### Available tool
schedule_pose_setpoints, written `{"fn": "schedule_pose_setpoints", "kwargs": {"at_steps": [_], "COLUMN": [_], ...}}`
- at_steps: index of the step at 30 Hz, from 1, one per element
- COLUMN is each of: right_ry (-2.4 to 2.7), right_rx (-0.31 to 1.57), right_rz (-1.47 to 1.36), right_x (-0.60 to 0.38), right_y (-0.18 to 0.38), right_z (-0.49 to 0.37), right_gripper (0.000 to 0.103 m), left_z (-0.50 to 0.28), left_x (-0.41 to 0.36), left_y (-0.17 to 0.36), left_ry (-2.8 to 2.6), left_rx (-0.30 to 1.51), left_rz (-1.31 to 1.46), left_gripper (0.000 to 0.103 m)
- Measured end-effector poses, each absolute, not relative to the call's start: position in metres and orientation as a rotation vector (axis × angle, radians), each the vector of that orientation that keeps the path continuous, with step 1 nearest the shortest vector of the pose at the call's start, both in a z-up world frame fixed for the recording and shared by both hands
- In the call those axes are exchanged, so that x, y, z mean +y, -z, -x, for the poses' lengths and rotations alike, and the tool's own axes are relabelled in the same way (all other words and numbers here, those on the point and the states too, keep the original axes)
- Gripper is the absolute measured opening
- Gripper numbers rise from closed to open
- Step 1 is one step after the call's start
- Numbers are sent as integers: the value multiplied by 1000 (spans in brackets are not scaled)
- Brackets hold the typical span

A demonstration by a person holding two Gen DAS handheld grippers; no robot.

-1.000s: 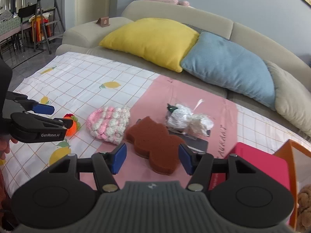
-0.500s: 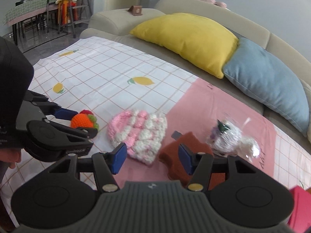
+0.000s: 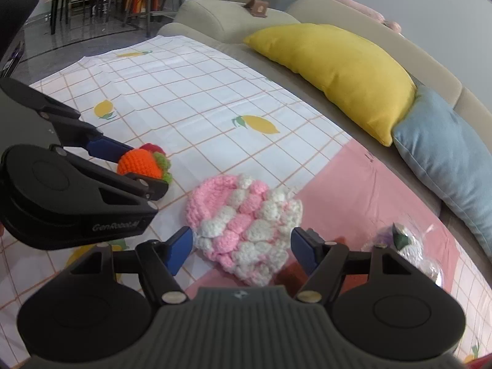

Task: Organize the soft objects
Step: 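Move both tools back toward the knitted hat and orange knitted fruit, then grasp the pink knitted hat with the right tool while the left tool grasps the orange fruit, then carry the knitted hat and orange fruit with both tools over the box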

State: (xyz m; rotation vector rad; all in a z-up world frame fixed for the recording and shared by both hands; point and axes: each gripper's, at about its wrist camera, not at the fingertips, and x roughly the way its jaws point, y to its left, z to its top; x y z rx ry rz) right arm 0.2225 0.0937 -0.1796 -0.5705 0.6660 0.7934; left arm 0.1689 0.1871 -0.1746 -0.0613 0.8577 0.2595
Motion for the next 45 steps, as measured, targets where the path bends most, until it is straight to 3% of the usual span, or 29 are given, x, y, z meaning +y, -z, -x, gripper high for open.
{"fn": "schedule_pose_setpoints", "kwargs": {"at_steps": [7,17,23,45], "right_ry": [-792,-790,-787,-678], "right_rx": [685,732,751,670], "right_rz": [591,573,524,141], "right_x": [105,109,104,-9], "right_y": [192,192,187,91], "right_z": [-229,-236,-239,-181], "right_gripper": [64,33,22,22], "left_z": [-168,-168,-164,-116], "left_x": [185,183,183,134], "left_y": [174,174,166,94], "left_ry": [-249,-249,-249,-203], "left_rx": [858,848,820,646], "left_rz": [62,54,47,104], "left_gripper": [46,46,46,46]}}
